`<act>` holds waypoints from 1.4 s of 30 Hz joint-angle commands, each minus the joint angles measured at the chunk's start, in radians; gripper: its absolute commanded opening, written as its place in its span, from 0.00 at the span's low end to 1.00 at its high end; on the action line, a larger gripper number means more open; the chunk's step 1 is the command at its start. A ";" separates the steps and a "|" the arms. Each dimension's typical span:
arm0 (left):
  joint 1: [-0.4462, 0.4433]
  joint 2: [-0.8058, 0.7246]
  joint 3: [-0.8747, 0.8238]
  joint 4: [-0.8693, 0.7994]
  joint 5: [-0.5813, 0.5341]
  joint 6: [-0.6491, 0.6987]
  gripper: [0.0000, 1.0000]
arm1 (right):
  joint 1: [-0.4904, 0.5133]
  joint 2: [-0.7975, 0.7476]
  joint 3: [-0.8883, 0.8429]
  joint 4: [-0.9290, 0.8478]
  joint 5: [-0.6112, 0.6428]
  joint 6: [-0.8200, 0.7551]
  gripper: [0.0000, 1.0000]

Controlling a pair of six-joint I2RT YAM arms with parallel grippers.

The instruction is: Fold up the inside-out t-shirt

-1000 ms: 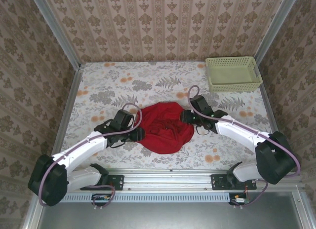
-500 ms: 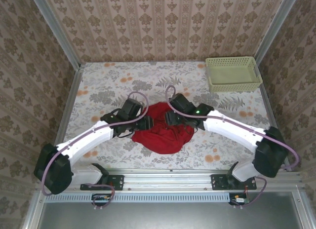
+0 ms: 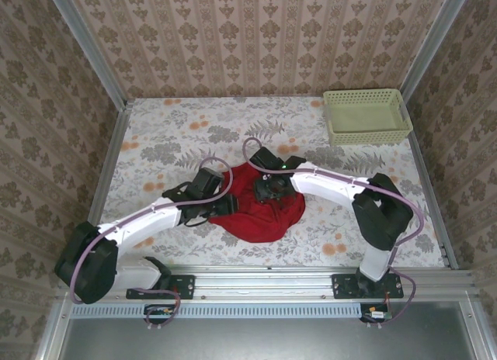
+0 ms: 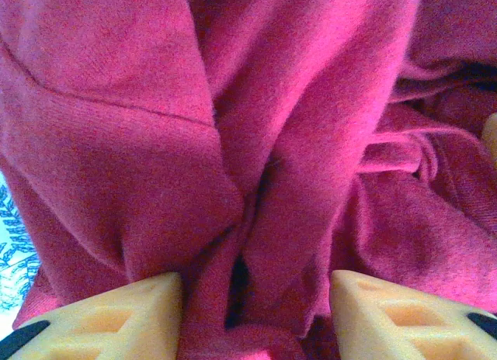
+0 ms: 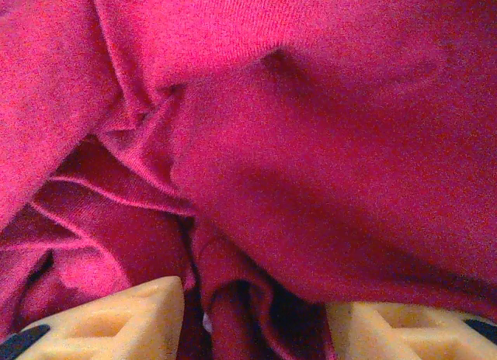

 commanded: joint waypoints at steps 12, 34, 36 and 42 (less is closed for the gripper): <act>0.044 -0.060 -0.051 -0.016 -0.036 -0.007 0.49 | 0.009 -0.148 0.057 -0.052 -0.018 -0.056 0.00; -0.060 -0.008 0.236 -0.146 -0.083 0.101 0.53 | -0.061 -0.731 -0.465 0.242 -0.085 0.047 0.00; -0.075 0.062 0.264 -0.127 -0.059 0.099 0.54 | -0.062 -0.750 -0.504 0.267 -0.077 0.063 0.00; -0.108 0.231 0.342 -0.103 -0.042 0.101 0.53 | -0.061 -0.783 -0.564 0.292 -0.055 0.086 0.00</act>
